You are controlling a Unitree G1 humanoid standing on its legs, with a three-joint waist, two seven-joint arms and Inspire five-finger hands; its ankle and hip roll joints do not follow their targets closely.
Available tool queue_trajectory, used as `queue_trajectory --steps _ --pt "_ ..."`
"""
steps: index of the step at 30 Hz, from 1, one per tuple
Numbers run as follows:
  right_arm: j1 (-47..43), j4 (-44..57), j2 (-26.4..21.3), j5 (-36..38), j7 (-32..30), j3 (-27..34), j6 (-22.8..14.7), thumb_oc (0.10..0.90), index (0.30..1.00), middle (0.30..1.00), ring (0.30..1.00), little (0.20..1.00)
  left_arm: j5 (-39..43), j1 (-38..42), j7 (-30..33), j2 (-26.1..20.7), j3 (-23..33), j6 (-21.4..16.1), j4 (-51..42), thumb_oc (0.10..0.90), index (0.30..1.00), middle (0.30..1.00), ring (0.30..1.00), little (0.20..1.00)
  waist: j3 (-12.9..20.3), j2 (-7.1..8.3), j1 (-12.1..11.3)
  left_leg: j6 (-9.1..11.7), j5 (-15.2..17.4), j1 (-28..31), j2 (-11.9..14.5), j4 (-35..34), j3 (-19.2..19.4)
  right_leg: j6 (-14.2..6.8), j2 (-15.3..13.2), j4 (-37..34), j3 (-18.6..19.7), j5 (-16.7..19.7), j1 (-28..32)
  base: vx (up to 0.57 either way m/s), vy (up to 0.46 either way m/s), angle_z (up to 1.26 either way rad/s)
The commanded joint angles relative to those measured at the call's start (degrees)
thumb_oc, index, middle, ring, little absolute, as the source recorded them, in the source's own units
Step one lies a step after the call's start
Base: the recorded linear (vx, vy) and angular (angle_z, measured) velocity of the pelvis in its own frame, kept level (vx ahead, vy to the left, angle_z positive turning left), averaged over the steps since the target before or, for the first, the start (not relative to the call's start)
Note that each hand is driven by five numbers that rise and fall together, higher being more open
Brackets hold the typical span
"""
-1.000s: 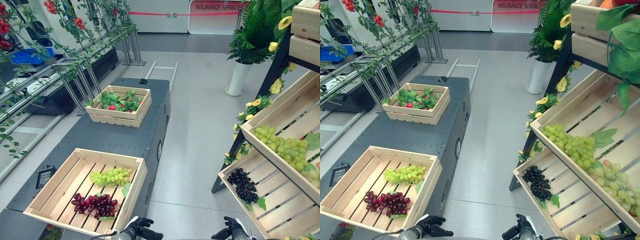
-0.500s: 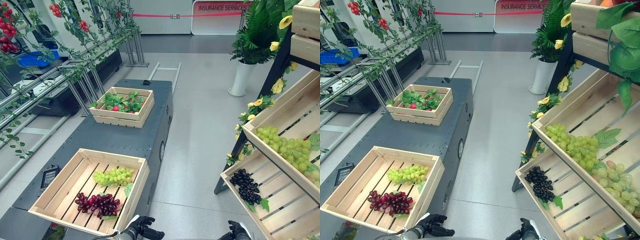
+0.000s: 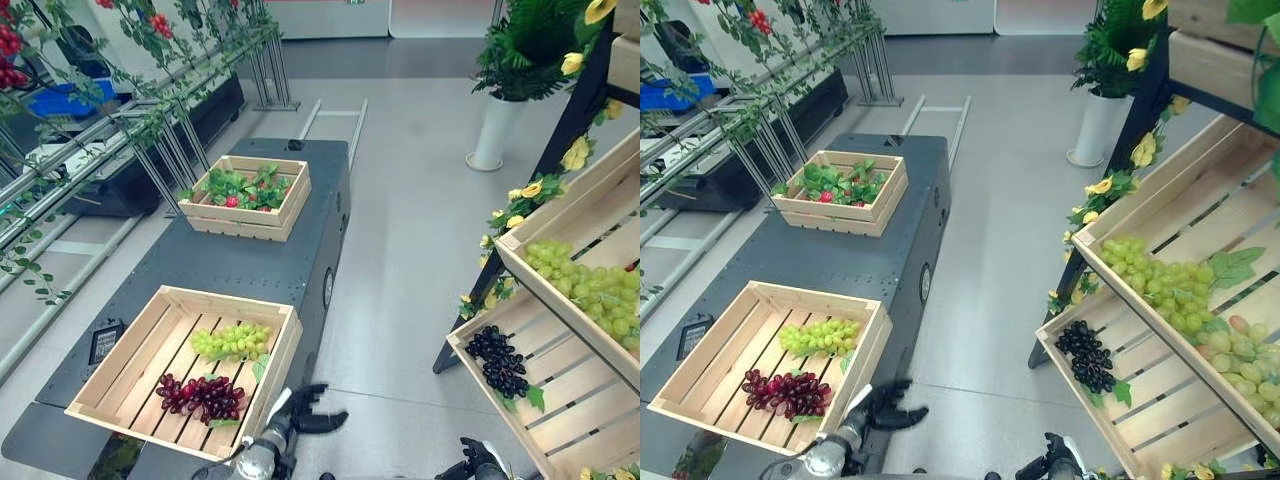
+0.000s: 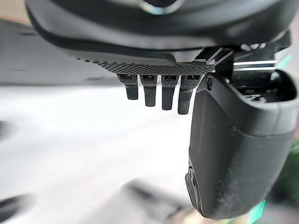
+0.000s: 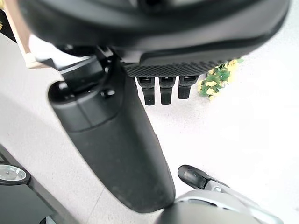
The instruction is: Pick up the fruits from the basket on one side to the basket on the other side
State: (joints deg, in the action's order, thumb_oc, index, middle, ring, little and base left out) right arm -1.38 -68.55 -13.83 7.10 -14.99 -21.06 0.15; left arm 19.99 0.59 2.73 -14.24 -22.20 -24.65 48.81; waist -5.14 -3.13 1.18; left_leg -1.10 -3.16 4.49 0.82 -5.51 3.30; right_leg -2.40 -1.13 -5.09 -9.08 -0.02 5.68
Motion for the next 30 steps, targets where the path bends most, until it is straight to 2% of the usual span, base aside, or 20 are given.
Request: queue_trajectory --steps 1,3,4,5,7,10,12,15,17,19,20,21,24,26,30 --pt "-2.11 -0.11 -0.79 -1.77 -1.78 -0.27 0.93 0.800 0.900 0.900 0.900 0.900 4.76 8.44 5.85 -3.97 6.05 -6.27 -7.72 0.800 0.900 0.900 0.900 0.900 -2.40 1.53 -2.00 -1.84 4.39 0.76 -3.45 0.51 -2.32 0.19 -2.27 0.09 0.74 2.16 -0.10 0.05 0.102 0.09" --pt "-1.24 0.94 -1.50 -2.62 -1.41 -0.23 1.41 0.800 0.900 0.900 0.900 0.900 -0.67 9.13 12.05 -6.68 9.87 -5.21 -12.59 0.800 0.900 0.900 0.900 0.900 -2.56 1.32 -2.24 -1.80 4.13 0.47 -3.43 0.51 -2.58 0.25 -2.47 0.09 0.24 2.16 -0.16 0.07 0.110 0.12" --pt "-1.05 1.19 -1.70 -2.76 -1.25 -0.31 1.36 0.800 0.900 0.900 0.900 0.900 -1.70 9.51 13.03 -7.72 10.88 -4.21 -13.60 0.800 0.900 0.900 0.900 0.900 -2.63 1.29 -2.23 -1.80 4.08 0.39 -3.42 0.51 -2.57 0.26 -2.52 0.09 0.14 2.19 -0.20 0.05 0.128 0.14" --pt "-0.84 2.00 -2.35 -2.54 -0.95 -0.75 1.21 0.800 0.900 0.900 0.900 0.900 -5.63 10.77 16.72 -10.39 12.55 -2.46 -14.85 0.800 0.900 0.900 0.900 0.900 -2.94 1.17 -2.17 -1.85 3.95 0.15 -3.34 0.51 -2.54 0.31 -2.65 0.60 -0.05 2.02 -0.64 0.01 0.129 0.11" --pt "-1.33 3.13 -3.35 -1.16 -0.87 -1.59 1.01 0.800 0.900 0.900 0.900 0.900 -11.79 13.31 21.66 -14.39 12.80 0.01 -15.16 0.800 0.900 0.900 0.900 0.900 -3.80 0.90 -2.12 -1.91 3.34 -0.68 -3.04 0.51 -2.16 0.49 -2.81 2.60 -0.19 1.33 -2.42 -0.06 0.138 0.10" --pt "-4.07 3.27 -5.70 1.88 -0.63 -2.50 -0.63 0.800 0.900 0.900 0.900 0.900 -19.84 19.43 27.43 -21.87 11.02 4.95 -13.10 0.800 0.900 0.900 0.900 0.900 -7.16 0.36 -2.14 -1.71 2.22 -2.90 -2.61 1.74 -1.64 1.10 -3.07 6.40 -0.40 0.10 -5.68 -0.16 0.134 0.04" --pt "-5.71 3.13 -6.92 2.70 -0.79 -2.84 -1.90 0.800 0.900 0.900 0.900 0.900 -20.96 23.04 27.45 -26.23 9.96 7.00 -11.38 0.800 0.900 0.900 0.900 0.900 -9.43 0.09 -2.01 -1.63 2.63 -4.89 -2.55 4.29 -1.32 1.46 -3.25 8.44 -0.43 -0.66 -7.25 -0.16 0.121 0.03" --pt "-7.42 3.46 -7.97 3.61 -1.06 -3.26 -4.25 0.800 0.900 0.900 0.900 0.900 -24.36 27.10 27.56 -30.43 8.09 9.69 -9.80 0.800 0.900 0.900 0.900 0.900 -12.23 0.00 -1.63 -1.54 3.35 -7.40 -2.47 7.58 -0.05 1.79 -3.20 11.29 -0.83 -1.84 -9.43 -0.17 0.143 0.04" --pt "-8.64 4.64 -8.68 3.78 -1.09 -3.65 -5.84 0.800 0.900 0.900 0.900 0.900 -26.06 30.09 28.18 -33.62 7.17 11.12 -8.64 0.800 0.900 0.900 0.900 0.900 -14.54 0.38 -1.52 -1.49 3.75 -10.09 -2.38 10.42 1.05 1.98 -3.16 14.64 -1.43 -2.95 -12.18 -0.21 0.131 0.01" --pt "-9.67 6.74 -9.63 4.65 -2.73 -4.38 -9.08 0.800 0.900 0.900 0.900 0.900 -26.89 35.06 30.00 -36.54 5.30 13.01 -5.69 0.800 0.900 0.900 0.900 0.900 -17.48 1.22 -1.21 -1.26 4.46 -15.13 -2.09 16.04 1.98 2.26 -3.39 20.01 -2.00 -4.30 -16.91 -0.21 0.118 -0.01" --pt "-9.73 6.88 -9.67 4.71 -2.87 -4.37 -9.18 0.800 0.900 0.900 0.900 0.900 -27.27 35.38 30.05 -36.63 5.12 13.33 -5.47 0.800 0.900 0.900 0.900 0.900 -17.52 1.28 -1.22 -1.26 4.58 -15.48 -2.08 16.39 2.01 2.28 -3.43 20.32 -2.01 -4.42 -17.24 -0.20 0.108 0.08" --pt "-10.38 9.51 -10.44 6.34 -4.00 -3.96 -9.92 0.800 0.900 0.900 0.900 0.900 -30.70 38.52 30.19 -38.14 3.33 15.59 -3.90 0.800 0.900 0.900 0.900 0.900 -19.36 2.05 -0.85 -1.26 5.64 -19.35 -1.68 21.12 2.81 2.54 -4.00 23.91 -2.32 -5.21 -20.56 -0.16 0.090 0.16" --pt "-11.14 11.56 -11.34 8.88 -3.87 -2.55 -10.87 0.800 0.900 0.900 0.900 0.900 -34.81 41.42 29.36 -39.97 0.88 19.58 -2.76 0.800 0.900 0.900 0.900 0.900 -21.13 2.77 -0.76 -1.40 6.56 -23.94 -1.56 25.30 3.25 2.58 -4.51 27.84 -2.39 -5.98 -24.79 -0.14 0.120 0.11" --pt "-11.42 12.95 -12.12 9.55 -3.54 -1.62 -11.94 0.800 0.900 0.900 0.900 0.900 -40.66 43.50 29.04 -42.15 -1.11 22.80 -2.39 0.800 0.900 0.900 0.900 0.900 -22.38 3.17 -0.62 -1.74 8.20 -27.73 -1.02 29.76 4.29 2.75 -5.13 31.21 -2.64 -6.95 -28.28 -0.09 0.127 0.08" --pt "-12.08 17.19 -14.02 10.61 -3.11 -1.01 -11.06 0.800 0.900 0.900 0.900 0.900 -48.57 47.22 26.04 -45.90 -5.89 27.06 -3.68 0.800 0.900 0.900 0.900 0.900 -24.43 3.41 -0.34 -1.93 9.97 -33.01 0.15 35.42 5.27 3.17 -6.15 36.53 -2.82 -8.12 -33.17 -0.06 0.098 0.07"
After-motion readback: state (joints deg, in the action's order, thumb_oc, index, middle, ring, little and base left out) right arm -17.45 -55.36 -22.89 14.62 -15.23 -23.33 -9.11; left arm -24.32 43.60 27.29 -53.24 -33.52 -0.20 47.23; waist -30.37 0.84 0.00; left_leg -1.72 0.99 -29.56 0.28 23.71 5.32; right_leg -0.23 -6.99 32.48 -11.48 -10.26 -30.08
